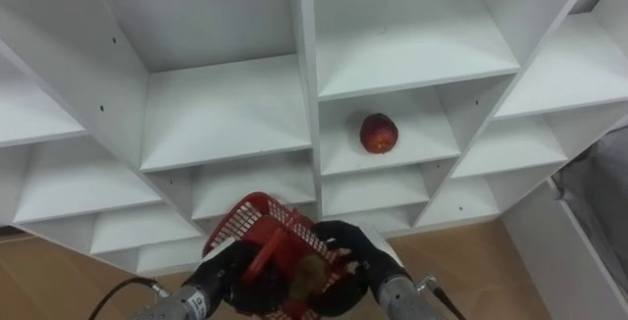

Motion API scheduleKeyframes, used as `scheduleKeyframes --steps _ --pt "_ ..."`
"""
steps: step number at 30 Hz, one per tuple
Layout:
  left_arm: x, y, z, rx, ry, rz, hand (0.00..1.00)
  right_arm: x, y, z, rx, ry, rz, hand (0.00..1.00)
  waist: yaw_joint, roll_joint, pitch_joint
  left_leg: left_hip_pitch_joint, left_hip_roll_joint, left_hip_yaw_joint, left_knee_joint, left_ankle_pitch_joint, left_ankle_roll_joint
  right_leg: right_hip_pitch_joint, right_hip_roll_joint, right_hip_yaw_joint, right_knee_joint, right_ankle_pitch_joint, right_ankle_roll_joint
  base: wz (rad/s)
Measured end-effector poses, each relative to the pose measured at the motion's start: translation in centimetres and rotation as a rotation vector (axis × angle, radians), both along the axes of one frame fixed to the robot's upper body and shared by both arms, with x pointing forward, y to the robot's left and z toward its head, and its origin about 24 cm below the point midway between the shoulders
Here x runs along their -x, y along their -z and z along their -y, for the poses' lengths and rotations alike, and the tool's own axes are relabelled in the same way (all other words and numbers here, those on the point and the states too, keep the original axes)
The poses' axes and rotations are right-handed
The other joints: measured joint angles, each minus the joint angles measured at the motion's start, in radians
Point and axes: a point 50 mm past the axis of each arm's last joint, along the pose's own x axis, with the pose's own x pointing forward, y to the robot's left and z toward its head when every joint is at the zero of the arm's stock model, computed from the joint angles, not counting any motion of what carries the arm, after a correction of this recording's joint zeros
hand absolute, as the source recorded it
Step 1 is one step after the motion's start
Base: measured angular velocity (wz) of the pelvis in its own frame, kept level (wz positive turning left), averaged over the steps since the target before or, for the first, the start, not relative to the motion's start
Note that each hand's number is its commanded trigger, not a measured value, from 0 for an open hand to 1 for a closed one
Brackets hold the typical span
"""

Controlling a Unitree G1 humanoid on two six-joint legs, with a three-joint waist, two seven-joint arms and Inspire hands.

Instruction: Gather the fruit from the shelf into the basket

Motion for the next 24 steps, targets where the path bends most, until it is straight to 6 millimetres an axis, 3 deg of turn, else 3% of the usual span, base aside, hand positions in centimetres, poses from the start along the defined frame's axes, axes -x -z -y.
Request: scheduleKeyframes --steps 7,10,24 --pt "0.15 0.04 0.19 0.024 0.035 -0.024 1.0 0.0 0.0 0.04 0.001 0.001 0.0 0.17 -0.001 0.018 -0.0087 0.001 0.0 0.0 0.0 0.0 0.0 -0.001 0.0 0.0 0.004 0.0 0.0 0.0" --pt "0.17 0.04 0.25 0.029 0.041 -0.027 1.0 0.0 0.0 0.05 0.001 0.0 -0.001 0.0 -0.001 0.022 -0.0068 0.001 0.0 0.001 0.0 0.0 0.0 -0.001 0.0 0.001 0.013 0.0 0.0 0.0" --pt "-0.03 -0.16 0.21 0.026 0.038 -0.012 1.0 -0.05 -0.04 0.1 -0.024 0.025 -0.004 0.0 -0.001 0.006 0.0031 0.0 0.0 0.0 -0.002 0.0 0.0 -0.008 -0.001 0.001 0.014 -0.006 -0.002 0.0"
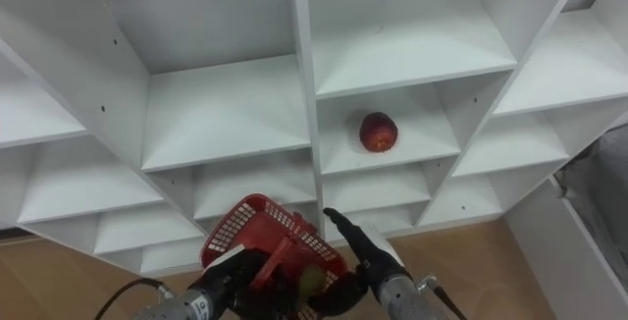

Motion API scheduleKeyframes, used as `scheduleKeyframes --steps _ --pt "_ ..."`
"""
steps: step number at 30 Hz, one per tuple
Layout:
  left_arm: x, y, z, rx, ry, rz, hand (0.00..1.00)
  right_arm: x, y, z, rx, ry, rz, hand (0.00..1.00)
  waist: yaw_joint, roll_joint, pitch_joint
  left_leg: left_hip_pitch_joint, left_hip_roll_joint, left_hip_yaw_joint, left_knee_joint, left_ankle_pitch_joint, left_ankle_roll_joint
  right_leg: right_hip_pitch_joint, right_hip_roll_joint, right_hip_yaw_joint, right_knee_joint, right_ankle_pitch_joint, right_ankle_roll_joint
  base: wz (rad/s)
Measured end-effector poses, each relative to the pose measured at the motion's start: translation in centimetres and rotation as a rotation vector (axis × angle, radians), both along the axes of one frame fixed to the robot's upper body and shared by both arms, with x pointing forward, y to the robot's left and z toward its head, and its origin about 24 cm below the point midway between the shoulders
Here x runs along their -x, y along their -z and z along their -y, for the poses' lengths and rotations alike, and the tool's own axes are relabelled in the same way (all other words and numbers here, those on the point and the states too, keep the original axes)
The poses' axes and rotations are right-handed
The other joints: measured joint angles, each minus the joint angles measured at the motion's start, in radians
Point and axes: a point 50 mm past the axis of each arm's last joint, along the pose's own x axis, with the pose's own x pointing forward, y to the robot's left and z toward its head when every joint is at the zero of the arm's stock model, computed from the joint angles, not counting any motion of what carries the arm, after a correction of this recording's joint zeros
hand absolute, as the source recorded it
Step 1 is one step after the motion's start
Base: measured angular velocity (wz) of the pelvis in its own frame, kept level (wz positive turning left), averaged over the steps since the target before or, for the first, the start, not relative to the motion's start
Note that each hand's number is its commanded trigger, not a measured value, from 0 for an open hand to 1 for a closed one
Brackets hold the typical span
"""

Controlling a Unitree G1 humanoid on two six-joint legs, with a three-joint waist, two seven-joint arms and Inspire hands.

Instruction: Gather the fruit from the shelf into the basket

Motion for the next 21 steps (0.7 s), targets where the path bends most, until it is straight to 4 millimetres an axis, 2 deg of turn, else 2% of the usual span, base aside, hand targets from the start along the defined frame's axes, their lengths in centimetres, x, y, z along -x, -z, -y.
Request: scheduleKeyframes --steps 8,11,13,21 --pt "-0.2 -0.2 -1.0 -0.027 -0.03 0.021 1.0 -0.4 -0.4 0.3 -0.022 0.064 0.034 0.0 0.0 -0.004 -0.0007 0.027 0.0 0.015 -0.016 0.0 0.0 0.017 0.004 0.018 -0.004 -0.001 0.001 -0.07" --pt "0.2 0.0 -1.7 -0.053 -0.05 0.018 1.0 -0.5 -0.7 0.5 -0.037 0.113 0.055 0.0 -0.014 -0.013 -0.0033 0.048 0.0 0.022 -0.028 0.0 0.0 0.033 0.005 0.02 -0.017 -0.001 0.002 0.0" --pt "0.4 0.2 -2.0 -0.067 -0.061 0.014 1.0 -0.7 -1.0 0.9 -0.041 0.154 0.082 0.0 -0.023 -0.022 -0.0089 0.055 -0.001 0.023 -0.031 0.0 0.0 0.039 0.005 0.022 -0.018 -0.002 0.003 0.0" --pt "1.1 0.5 -2.3 -0.084 -0.095 0.006 1.0 -0.9 -1.3 2.8 -0.015 0.286 0.125 0.0 -0.033 -0.028 -0.0121 0.109 0.002 0.027 -0.049 -0.001 -0.002 0.092 0.013 0.029 -0.039 -0.001 0.004 -0.01"
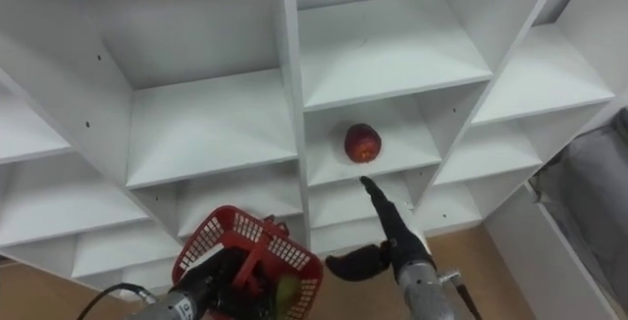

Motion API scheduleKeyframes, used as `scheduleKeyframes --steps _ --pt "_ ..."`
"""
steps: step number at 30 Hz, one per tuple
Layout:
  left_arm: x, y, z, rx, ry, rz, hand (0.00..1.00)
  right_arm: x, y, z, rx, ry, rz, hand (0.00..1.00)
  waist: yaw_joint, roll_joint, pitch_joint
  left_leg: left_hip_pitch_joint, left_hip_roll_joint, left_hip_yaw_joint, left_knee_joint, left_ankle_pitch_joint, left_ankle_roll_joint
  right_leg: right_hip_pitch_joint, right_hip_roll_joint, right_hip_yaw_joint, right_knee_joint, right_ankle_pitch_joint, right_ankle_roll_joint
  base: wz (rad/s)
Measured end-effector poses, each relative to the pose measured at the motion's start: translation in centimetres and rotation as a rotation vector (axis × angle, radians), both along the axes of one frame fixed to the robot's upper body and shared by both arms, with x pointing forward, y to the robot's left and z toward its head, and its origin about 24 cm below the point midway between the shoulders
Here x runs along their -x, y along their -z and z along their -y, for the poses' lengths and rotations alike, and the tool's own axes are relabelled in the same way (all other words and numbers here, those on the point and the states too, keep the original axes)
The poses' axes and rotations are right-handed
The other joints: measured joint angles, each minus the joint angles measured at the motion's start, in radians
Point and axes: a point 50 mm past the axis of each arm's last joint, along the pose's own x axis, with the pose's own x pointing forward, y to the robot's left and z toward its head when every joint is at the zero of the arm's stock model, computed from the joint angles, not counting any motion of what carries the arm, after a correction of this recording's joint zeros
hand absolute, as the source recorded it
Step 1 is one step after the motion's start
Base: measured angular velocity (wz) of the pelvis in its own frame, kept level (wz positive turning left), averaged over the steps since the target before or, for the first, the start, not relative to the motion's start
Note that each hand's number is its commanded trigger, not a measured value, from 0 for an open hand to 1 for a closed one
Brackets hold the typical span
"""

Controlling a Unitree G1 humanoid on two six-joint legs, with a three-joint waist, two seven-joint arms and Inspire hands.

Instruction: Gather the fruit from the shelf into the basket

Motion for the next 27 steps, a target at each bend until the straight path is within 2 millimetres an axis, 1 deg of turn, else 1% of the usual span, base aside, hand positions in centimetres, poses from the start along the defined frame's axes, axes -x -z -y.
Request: scheduleKeyframes --steps 5,8,12,14,16,23,27 --pt "0.3 0.1 -0.6 -0.006 -0.038 -0.003 1.0 0.2 -0.1 0.1 -0.024 0.036 0.01 0.0 -0.006 -0.005 0.0007 0.029 0.002 -0.001 -0.005 -0.002 -0.002 0.034 0.003 0.001 -0.014 0.0 0.0 0.0" --pt "0.2 0.0 -0.8 -0.013 -0.059 0.006 1.0 -0.1 -0.7 0.4 -0.031 0.055 0.045 0.0 -0.007 -0.007 0.0016 0.041 0.002 -0.001 -0.009 -0.002 -0.003 0.045 0.003 0.0 -0.016 0.0 0.0 0.0" --pt "0.1 -0.1 -1.2 -0.015 -0.088 0.02 1.0 -0.3 -1.3 0.3 -0.037 0.081 0.088 0.0 -0.014 -0.016 0.0031 0.057 0.002 -0.001 -0.015 -0.002 -0.003 0.059 0.003 -0.003 -0.019 0.0 0.0 0.0" --pt "0.2 -0.1 -1.4 -0.016 -0.097 0.018 1.0 -0.2 -1.3 0.4 -0.038 0.092 0.088 0.0 -0.016 -0.019 0.0023 0.064 0.003 -0.002 -0.018 -0.003 -0.004 0.067 0.004 -0.004 -0.025 0.0 0.0 0.0" --pt "0.2 -0.1 -1.5 -0.024 -0.107 0.021 1.0 -0.1 -1.2 0.6 -0.057 0.114 0.082 0.0 -0.016 -0.023 0.0032 0.072 0.004 -0.002 -0.02 -0.003 -0.004 0.076 0.005 -0.005 -0.03 0.002 0.0 0.0" --pt "0.3 -0.1 -1.9 -0.027 -0.126 0.021 1.0 -0.3 -1.5 1.9 -0.104 0.211 0.095 0.0 -0.004 -0.026 0.0026 0.08 0.003 -0.001 -0.028 -0.003 -0.005 0.079 0.008 0.006 -0.033 0.002 0.0 0.0" --pt "0.4 -0.1 -2.2 -0.032 -0.128 0.017 1.0 -0.5 -1.7 2.5 -0.128 0.267 0.105 0.0 0.007 -0.025 0.003 0.095 0.004 -0.002 -0.028 -0.003 -0.005 0.104 0.01 0.01 -0.035 0.002 0.0 0.0"
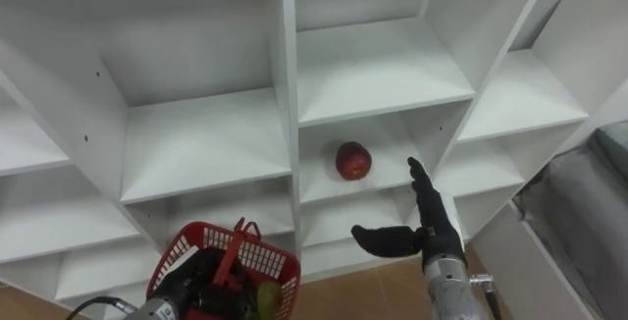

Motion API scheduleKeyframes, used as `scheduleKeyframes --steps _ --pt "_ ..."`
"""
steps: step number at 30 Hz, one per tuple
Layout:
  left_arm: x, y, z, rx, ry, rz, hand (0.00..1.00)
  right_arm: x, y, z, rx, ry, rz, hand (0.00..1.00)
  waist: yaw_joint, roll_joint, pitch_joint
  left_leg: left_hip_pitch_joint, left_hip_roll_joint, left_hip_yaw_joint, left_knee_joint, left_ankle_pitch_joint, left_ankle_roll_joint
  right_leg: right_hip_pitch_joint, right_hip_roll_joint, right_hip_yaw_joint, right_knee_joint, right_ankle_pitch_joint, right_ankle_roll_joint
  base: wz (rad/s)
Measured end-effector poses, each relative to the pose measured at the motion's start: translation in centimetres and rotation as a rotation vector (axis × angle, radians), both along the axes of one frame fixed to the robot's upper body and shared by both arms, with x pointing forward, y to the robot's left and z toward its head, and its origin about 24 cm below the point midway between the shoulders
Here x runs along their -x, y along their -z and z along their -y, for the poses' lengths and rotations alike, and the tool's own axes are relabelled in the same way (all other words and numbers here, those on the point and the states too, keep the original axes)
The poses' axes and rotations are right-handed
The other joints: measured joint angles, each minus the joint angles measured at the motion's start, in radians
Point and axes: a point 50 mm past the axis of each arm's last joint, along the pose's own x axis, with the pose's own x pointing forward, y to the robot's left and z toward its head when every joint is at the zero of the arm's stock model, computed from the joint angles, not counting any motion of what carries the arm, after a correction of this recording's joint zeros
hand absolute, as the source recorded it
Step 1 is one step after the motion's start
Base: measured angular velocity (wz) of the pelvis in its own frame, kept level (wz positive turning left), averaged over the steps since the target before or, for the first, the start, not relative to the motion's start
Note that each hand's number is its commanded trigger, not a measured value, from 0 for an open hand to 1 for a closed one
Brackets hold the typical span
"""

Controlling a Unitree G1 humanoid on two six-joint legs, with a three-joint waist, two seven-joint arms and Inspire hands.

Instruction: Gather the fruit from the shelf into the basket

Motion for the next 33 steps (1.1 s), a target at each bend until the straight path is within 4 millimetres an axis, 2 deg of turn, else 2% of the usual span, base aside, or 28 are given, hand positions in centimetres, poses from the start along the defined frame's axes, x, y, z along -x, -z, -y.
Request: scheduleKeyframes --steps 4,12,20,24,27,30,33 --pt "0.6 0.2 -0.2 0.003 -0.008 -0.017 1.0 -0.8 -0.4 0.2 -0.006 0.017 0.023 0.0 0.005 0.008 0.0048 0.016 0.0 0.0 0.0 0.0 0.0 0.014 0.001 0.005 -0.013 0.0 0.0 -0.01" --pt "1.6 0.6 -0.6 0.032 -0.041 -0.05 1.0 -1.1 -0.7 1.2 -0.054 0.069 0.03 0.0 0.01 0.008 0.0043 0.005 0.006 -0.018 0.002 -0.002 -0.004 0.012 0.003 -0.02 -0.014 0.002 -0.003 0.08" --pt "1.4 0.4 -1.5 0.036 -0.057 -0.048 1.0 -3.6 -1.3 3.4 0.038 0.091 0.026 0.0 0.012 0.002 0.0033 -0.045 0.003 -0.055 0.034 -0.002 -0.005 -0.015 -0.009 -0.066 0.012 -0.004 -0.009 0.14" --pt "1.5 0.4 -1.8 0.039 -0.037 -0.059 1.0 -5.0 -1.9 3.8 0.04 0.099 0.044 0.0 0.024 -0.009 0.0046 -0.094 0.001 -0.072 0.067 -0.002 -0.005 -0.05 -0.021 -0.089 0.035 -0.011 -0.013 0.16" --pt "1.6 0.5 -1.7 0.045 -0.029 -0.073 1.0 -5.4 -1.4 4.2 0.046 0.095 0.004 0.0 0.035 -0.018 0.0043 -0.125 -0.004 -0.085 0.092 -0.002 -0.005 -0.079 -0.028 -0.101 0.062 -0.025 -0.014 0.17" --pt "1.6 0.6 -1.9 0.039 -0.031 -0.082 1.0 -6.0 -1.5 4.3 0.05 0.093 0.0 0.0 0.056 -0.02 0.0067 -0.172 -0.007 -0.087 0.115 -0.002 -0.005 -0.128 -0.041 -0.105 0.098 -0.032 -0.016 0.05" --pt "1.4 0.7 -2.0 0.036 -0.031 -0.086 1.0 -6.9 -1.9 4.3 0.07 0.08 0.007 0.0 0.061 -0.021 0.0085 -0.224 -0.009 -0.099 0.141 -0.002 -0.005 -0.173 -0.048 -0.115 0.132 -0.038 -0.019 0.11"
